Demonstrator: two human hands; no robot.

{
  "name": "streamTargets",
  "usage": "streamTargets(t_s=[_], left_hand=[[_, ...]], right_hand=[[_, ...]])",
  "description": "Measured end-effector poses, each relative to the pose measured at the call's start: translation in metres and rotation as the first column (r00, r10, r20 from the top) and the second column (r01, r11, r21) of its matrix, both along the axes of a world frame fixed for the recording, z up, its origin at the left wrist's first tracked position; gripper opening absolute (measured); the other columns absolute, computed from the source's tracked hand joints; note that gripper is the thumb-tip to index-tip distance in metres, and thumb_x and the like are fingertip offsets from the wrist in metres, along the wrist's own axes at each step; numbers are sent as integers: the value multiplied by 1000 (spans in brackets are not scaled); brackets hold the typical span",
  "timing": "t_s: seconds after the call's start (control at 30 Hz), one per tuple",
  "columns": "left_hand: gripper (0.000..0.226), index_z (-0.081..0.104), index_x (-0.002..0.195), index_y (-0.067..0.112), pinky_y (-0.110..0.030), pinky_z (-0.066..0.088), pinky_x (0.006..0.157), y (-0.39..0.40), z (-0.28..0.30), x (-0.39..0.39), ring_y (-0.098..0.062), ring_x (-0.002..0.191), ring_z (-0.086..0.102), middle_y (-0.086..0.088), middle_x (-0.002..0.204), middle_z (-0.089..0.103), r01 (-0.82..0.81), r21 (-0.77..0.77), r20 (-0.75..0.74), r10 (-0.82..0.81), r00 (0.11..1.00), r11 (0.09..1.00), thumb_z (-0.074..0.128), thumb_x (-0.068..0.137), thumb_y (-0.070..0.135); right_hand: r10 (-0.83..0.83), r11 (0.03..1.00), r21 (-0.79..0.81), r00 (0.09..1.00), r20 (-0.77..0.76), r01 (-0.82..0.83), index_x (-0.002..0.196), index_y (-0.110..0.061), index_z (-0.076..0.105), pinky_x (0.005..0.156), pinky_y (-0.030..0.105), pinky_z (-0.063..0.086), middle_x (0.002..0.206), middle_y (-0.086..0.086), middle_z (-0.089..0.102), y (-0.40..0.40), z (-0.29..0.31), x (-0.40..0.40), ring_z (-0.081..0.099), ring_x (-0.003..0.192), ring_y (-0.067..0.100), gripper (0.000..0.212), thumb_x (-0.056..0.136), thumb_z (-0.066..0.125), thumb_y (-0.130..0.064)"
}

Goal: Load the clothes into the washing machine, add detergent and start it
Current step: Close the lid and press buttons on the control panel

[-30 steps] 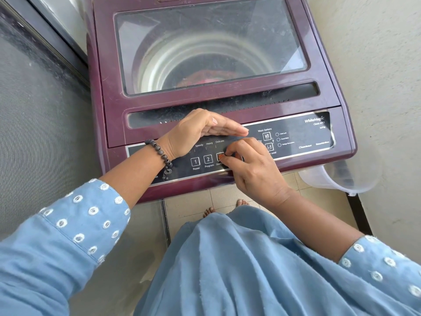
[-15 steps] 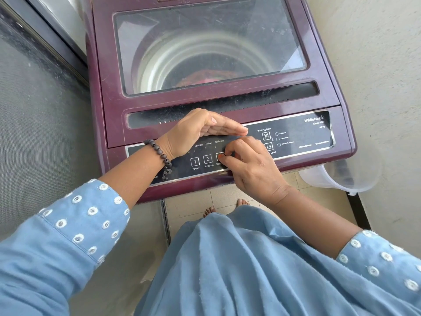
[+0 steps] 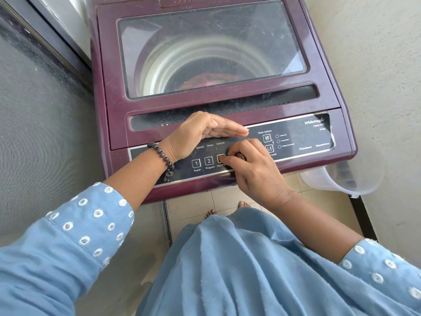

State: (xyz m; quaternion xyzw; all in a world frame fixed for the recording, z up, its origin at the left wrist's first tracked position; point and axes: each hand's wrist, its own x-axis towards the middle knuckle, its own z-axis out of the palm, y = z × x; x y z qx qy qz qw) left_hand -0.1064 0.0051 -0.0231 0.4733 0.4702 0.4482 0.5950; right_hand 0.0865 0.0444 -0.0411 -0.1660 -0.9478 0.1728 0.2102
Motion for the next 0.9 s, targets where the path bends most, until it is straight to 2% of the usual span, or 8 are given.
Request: streamTargets(t_s=[0.1,0.33,0.47,0.67,0.9], left_hand=[[60,60,124,-8,-26,47,100,-1,0,0,-24,119,64,-21,122,67,-3,-1,-6,3,1000,1000,21,84,14],[59,60,125,-4,-27,47,100,-1,0,0,-23,119,64,-20,122,67,0,0,-5,0,1000,1000,20,85,13],[59,58,126,-1,-29,47,102,0,1,1,-23,119,63,-21,124,65,-1,-8,5,1,1000,1000,19,84,13],[60,58,126,-5,-26,46,101,-1,1,1,-21,120,63,-20,124,65,3,-11,-10,-3,1000,1000,18,86,14],[58,60,124,8,-23,46,100,0,5,1,-17,119,64,-6,120,69,20,-31,24,-19,1000,999,18,85,13]], right_hand=[[-6,1000,-23,1000,0,6,96,-2,73,74,42,47,92,16,63,0,2,1,57,82,35,33,89,41,3],[-80,995,-61,997,-2,80,101,0,72,83,26,38,94,15,63,5,4,1,50,85,28,33,92,40,1],[-116,991,-74,993,-13,115,101,0,72,82,30,42,95,15,63,9,4,2,50,87,27,35,92,39,-1],[-126,988,-95,991,-33,123,101,0,72,83,26,41,96,13,64,12,4,3,50,88,27,35,91,39,-1],[-137,980,-152,988,-69,125,102,-1,72,87,20,37,94,9,66,18,6,1,51,88,27,37,85,39,3]])
